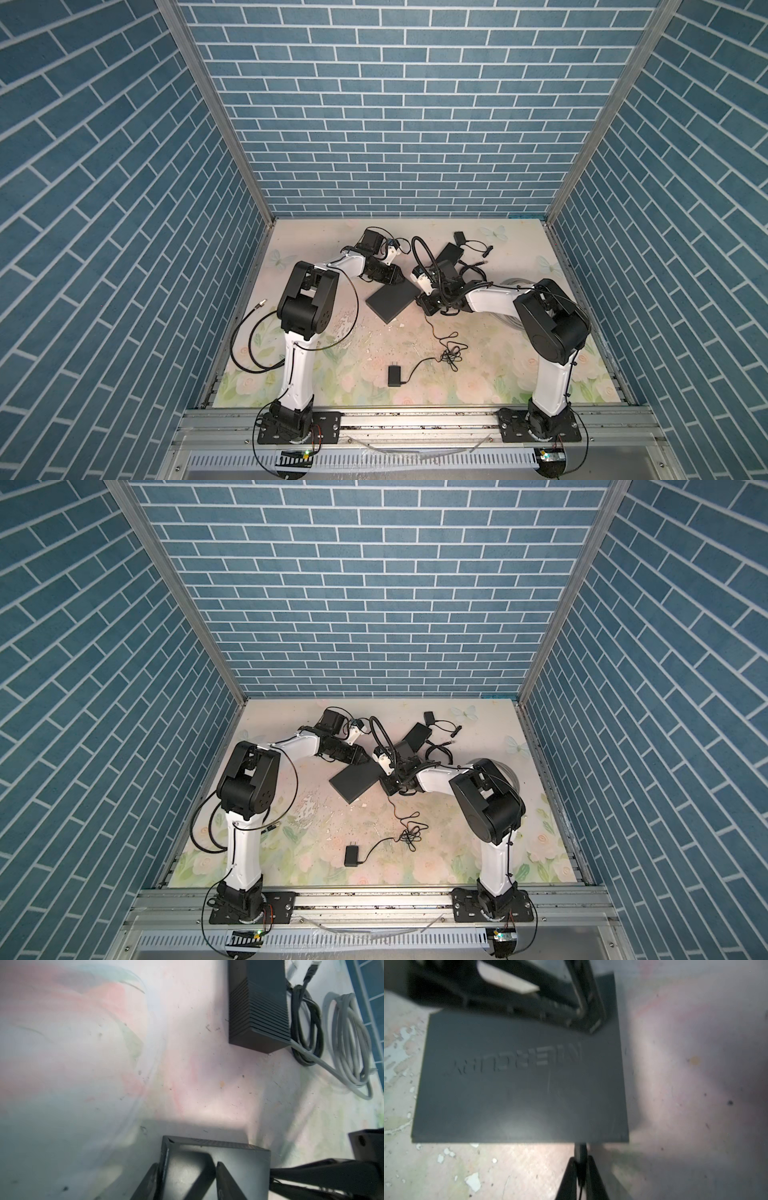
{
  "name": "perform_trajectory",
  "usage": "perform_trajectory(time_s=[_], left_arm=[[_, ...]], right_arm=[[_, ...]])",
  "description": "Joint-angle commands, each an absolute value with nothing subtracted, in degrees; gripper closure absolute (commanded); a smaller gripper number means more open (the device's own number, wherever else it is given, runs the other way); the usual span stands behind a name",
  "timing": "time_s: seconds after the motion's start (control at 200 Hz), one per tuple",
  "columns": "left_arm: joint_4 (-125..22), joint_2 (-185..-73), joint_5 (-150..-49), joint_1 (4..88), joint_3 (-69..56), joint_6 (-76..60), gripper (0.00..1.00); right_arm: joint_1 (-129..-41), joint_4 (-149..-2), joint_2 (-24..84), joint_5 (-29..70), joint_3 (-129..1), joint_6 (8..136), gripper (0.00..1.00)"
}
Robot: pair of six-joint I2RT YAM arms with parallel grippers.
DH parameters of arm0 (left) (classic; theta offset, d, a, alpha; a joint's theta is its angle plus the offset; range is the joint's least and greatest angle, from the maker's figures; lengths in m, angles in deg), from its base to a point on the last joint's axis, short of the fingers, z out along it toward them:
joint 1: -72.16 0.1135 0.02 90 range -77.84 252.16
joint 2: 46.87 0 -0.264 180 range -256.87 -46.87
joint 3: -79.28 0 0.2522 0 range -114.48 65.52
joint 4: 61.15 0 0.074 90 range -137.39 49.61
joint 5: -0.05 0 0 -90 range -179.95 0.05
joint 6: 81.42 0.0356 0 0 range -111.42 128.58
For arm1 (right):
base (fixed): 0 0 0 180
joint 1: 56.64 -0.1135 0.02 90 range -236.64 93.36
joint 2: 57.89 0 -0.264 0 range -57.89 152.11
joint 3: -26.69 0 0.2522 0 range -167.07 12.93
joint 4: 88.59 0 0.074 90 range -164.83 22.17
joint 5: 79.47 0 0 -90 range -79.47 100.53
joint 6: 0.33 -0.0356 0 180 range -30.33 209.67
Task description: Insert the plug into the switch port
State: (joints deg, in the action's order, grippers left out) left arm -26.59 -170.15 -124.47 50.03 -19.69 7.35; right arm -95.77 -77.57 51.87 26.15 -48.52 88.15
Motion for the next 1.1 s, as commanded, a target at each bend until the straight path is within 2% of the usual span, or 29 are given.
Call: perform_trajectory(time_s=[0.0, 0.12, 0.285, 0.485, 0.625, 0.765, 0.92, 1.04, 1.09], left_arm=[[-9.8, -173.9, -136.4, 43.7, -15.2, 3.5, 0.55], [-13.2, -172.4, -130.5, 46.2, -13.1, -1.6, 0.52], [-15.0, -170.3, -122.0, 48.5, -12.0, -6.5, 0.49], [-19.6, -166.7, -117.9, 49.3, -10.0, -12.5, 0.47], [-24.6, -163.9, -117.3, 49.4, -7.0, -17.6, 0.46], [-26.8, -162.4, -117.3, 49.3, -5.7, -19.3, 0.45], [-27.0, -162.1, -116.8, 49.4, -5.4, -19.4, 0.45], [-27.4, -160.9, -115.0, 49.4, -4.3, -19.7, 0.45], [-27.4, -160.3, -114.4, 49.4, -4.1, -19.8, 0.45]], right_arm=[[-96.6, -98.4, 50.9, 28.4, -52.2, 91.8, 0.85], [-95.6, -97.2, 47.9, 27.3, -47.7, 92.7, 0.79], [-93.8, -93.3, 42.5, 27.8, -41.0, 93.4, 0.65], [-92.5, -85.1, 34.8, 29.6, -37.3, 92.1, 0.57], [-91.6, -76.3, 32.8, 28.7, -41.2, 81.1, 0.57], [-92.4, -70.4, 34.1, 33.0, -45.4, 59.6, 0.58], [-98.3, -74.0, 34.5, 29.8, -43.6, 49.3, 0.5], [-100.1, -78.5, 38.3, 30.6, -42.8, 42.8, 0.37], [-100.7, -80.0, 39.3, 30.3, -42.3, 40.9, 0.35]])
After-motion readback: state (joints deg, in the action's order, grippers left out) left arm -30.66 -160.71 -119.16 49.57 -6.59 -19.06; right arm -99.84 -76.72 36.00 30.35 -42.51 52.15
